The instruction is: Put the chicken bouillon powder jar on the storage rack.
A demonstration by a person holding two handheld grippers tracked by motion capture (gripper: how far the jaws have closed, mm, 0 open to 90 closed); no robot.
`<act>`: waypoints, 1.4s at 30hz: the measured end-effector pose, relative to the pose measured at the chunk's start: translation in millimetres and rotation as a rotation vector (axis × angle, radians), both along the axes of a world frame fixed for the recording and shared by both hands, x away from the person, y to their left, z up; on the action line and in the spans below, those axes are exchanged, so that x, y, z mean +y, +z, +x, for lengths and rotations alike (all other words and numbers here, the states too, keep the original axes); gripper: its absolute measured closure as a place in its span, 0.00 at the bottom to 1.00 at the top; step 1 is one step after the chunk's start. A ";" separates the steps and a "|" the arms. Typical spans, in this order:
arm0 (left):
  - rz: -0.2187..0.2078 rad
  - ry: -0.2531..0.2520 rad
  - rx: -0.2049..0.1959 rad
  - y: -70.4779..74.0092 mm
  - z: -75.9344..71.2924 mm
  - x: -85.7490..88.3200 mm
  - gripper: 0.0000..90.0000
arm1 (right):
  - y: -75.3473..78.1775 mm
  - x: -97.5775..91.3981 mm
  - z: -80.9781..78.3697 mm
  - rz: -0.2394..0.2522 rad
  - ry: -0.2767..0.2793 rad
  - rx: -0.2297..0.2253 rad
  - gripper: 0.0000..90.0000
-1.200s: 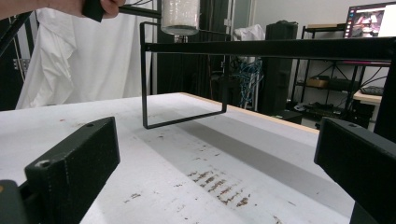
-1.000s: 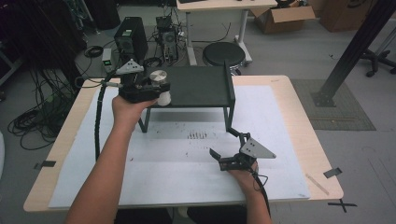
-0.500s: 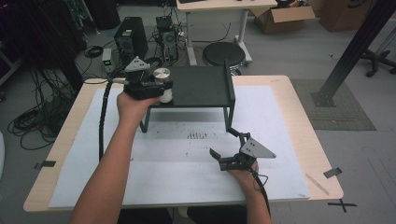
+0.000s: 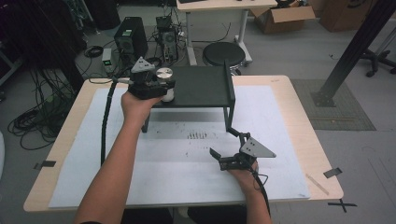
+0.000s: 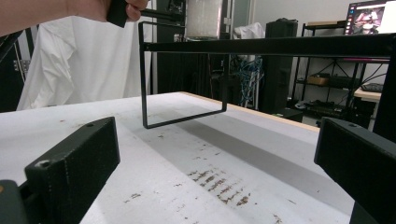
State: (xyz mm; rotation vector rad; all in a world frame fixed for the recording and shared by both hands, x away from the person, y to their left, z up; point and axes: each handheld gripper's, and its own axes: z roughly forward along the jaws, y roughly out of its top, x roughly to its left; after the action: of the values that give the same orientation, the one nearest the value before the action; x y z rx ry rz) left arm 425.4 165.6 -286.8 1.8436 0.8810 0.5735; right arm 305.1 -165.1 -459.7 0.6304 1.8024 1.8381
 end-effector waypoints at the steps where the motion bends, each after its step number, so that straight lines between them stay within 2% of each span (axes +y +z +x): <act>1: -0.001 0.001 0.000 -0.5 0.2 -0.4 0.48 | 0.0 0.1 -0.1 0.000 0.000 0.001 0.00; 8: -0.002 -0.001 -0.002 -3.2 0.8 0.8 0.48 | 0.0 0.0 0.2 -0.001 -0.001 -0.001 0.00; 13: -0.041 0.003 -0.002 -7.2 1.1 5.0 0.48 | 0.0 -0.1 0.3 0.001 -0.001 0.003 0.00; 27: -0.032 0.008 -0.001 -7.1 -0.2 3.7 0.48 | 0.0 0.2 0.0 -0.001 -0.002 0.000 0.00; 31: -0.021 0.005 0.008 -7.6 -0.6 1.7 0.40 | 0.0 0.1 0.0 -0.001 -0.002 0.000 0.00; 33: -0.010 0.007 0.002 -7.6 -1.3 1.2 0.39 | 0.0 0.1 0.0 0.000 -0.002 0.000 0.00; 39: -0.029 0.007 -0.005 -3.1 -4.9 4.3 0.34 | 0.0 0.3 -0.1 -0.002 -0.002 0.000 0.00; 42: -0.037 0.012 0.005 -1.5 -6.2 6.3 0.30 | 0.0 0.3 -0.2 -0.002 -0.003 0.000 0.00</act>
State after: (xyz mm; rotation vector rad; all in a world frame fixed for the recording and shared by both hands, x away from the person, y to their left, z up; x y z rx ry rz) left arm 419.2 171.9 -288.2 1.8083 0.9008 0.5570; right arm 304.9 -164.8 -459.6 0.6320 1.8019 1.8345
